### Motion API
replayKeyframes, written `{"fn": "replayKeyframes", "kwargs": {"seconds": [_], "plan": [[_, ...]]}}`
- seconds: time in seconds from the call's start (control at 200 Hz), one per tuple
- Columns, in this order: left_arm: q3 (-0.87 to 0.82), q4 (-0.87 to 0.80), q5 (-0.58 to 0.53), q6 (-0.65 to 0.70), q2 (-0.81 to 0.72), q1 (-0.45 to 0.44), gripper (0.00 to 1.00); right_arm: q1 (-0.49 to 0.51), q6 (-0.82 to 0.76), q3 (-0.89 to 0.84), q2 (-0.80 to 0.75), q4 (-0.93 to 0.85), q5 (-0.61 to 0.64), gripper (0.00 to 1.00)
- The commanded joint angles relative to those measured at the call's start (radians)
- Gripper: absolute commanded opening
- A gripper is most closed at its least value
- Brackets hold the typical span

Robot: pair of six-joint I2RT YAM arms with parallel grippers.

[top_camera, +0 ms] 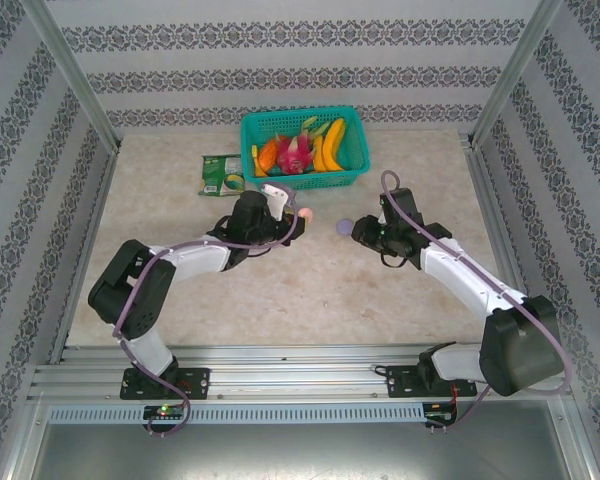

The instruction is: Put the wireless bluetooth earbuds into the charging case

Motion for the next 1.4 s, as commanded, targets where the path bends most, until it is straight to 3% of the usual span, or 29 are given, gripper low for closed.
{"fn": "replayKeyframes", "kwargs": {"seconds": [0.0,0.13,0.505,0.679,0.934,0.949,1.014,1.044,1.059,1.294,1.394], "plan": [[0.105,-0.24,-0.046,-0.095,0.047,0.0,0.01,-0.003,0.011,-0.037,-0.035,0.032,0.043,0.36],[0.211,-0.386,-0.039,-0.132,0.128,0.002,0.01,-0.004,0.007,-0.062,-0.044,0.042,0.045,0.37],[0.345,-0.487,-0.038,-0.216,0.298,0.0,0.05,-0.022,-0.019,-0.088,-0.095,0.027,0.058,0.38],[0.364,-0.525,-0.083,-0.212,0.321,0.005,0.14,-0.04,-0.026,-0.095,-0.121,0.015,0.052,0.39],[0.336,-0.567,-0.149,-0.188,0.265,0.028,0.42,-0.057,-0.032,-0.09,-0.152,-0.003,0.045,0.44],[0.334,-0.569,-0.151,-0.185,0.259,0.03,0.5,-0.058,-0.032,-0.088,-0.153,-0.005,0.046,0.44],[0.324,-0.581,-0.159,-0.176,0.232,0.042,0.66,-0.063,-0.034,-0.083,-0.16,-0.011,0.044,0.45],[0.319,-0.584,-0.16,-0.171,0.219,0.049,0.93,-0.065,-0.034,-0.081,-0.163,-0.014,0.04,0.46],[0.316,-0.585,-0.16,-0.17,0.211,0.054,0.99,-0.066,-0.034,-0.079,-0.163,-0.015,0.039,0.46],[0.267,-0.628,-0.175,-0.126,0.07,0.117,1.0,-0.072,-0.035,-0.051,-0.198,-0.046,0.03,0.51],[0.251,-0.656,-0.186,-0.101,-0.001,0.142,1.0,-0.079,-0.045,-0.036,-0.216,-0.067,0.037,0.58]]}}
